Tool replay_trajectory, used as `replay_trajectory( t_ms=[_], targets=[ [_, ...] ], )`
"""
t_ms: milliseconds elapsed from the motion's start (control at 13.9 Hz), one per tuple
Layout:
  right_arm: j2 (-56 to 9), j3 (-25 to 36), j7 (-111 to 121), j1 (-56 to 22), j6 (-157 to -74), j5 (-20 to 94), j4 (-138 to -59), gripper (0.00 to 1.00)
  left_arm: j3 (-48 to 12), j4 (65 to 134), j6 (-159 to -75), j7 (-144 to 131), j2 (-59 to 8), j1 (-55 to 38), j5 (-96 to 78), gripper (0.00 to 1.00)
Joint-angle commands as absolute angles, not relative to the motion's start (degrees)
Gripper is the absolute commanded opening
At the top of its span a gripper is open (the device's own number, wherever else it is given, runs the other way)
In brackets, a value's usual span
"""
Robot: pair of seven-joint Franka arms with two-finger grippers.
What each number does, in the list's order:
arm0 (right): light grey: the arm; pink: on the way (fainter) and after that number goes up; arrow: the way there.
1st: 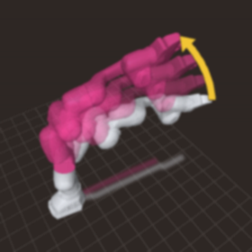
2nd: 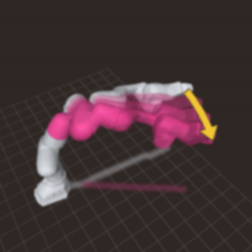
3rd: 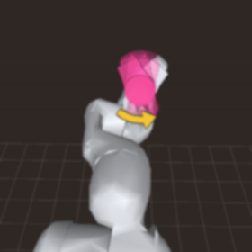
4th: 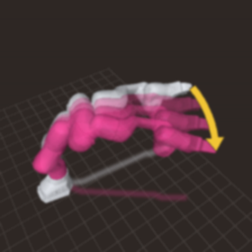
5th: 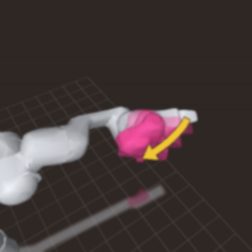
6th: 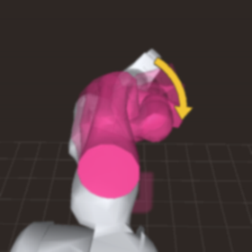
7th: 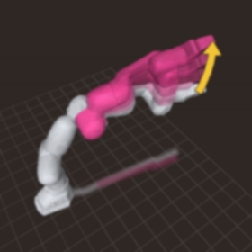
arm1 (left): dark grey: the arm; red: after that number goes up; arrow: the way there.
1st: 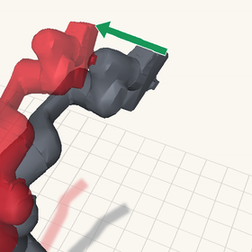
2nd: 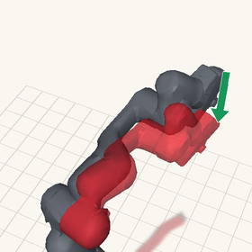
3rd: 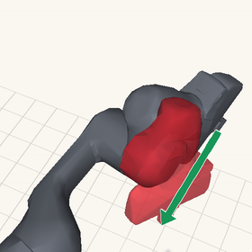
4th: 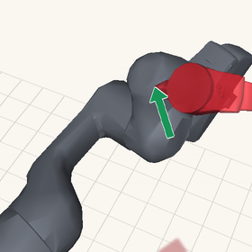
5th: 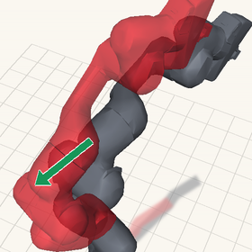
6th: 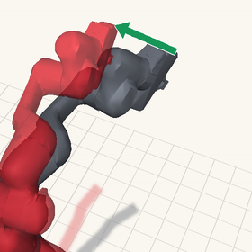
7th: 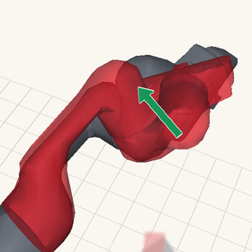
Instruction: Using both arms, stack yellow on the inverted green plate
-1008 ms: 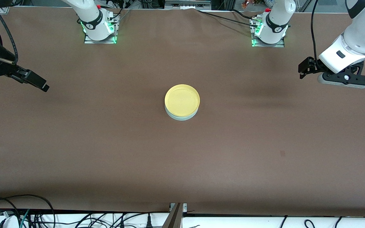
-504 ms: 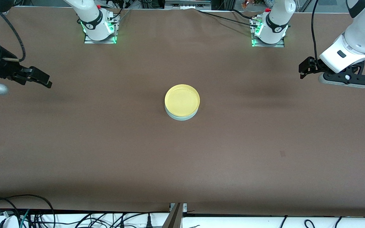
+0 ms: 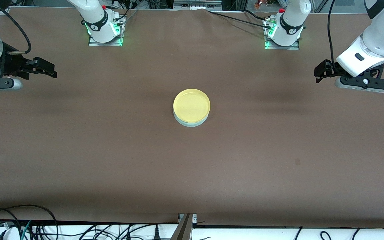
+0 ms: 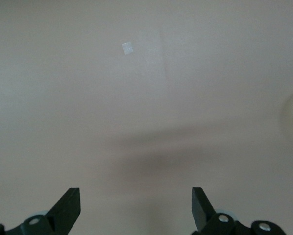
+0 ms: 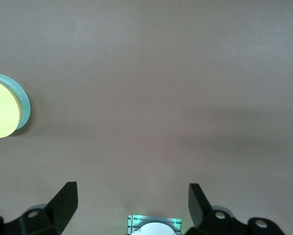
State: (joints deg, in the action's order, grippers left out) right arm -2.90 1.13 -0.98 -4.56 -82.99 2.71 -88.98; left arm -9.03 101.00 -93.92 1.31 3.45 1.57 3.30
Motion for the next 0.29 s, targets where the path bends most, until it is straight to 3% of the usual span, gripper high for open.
replay_trajectory(
  t_ms=[0, 216],
  targets=[
    [-2.11, 0.7, 0.44, -3.6, -82.09, 1.5, -88.68, 1.0, -9.4, 100.02, -92.64, 2.11, 3.6, 2.02, 4.48, 1.0],
    [-2.11, 0.62, 0.26, -3.6, -82.27, 0.0, -88.68, 1.0, -9.4, 100.02, -92.64, 2.11, 3.6, 2.11, 4.48, 1.0]
  ],
)
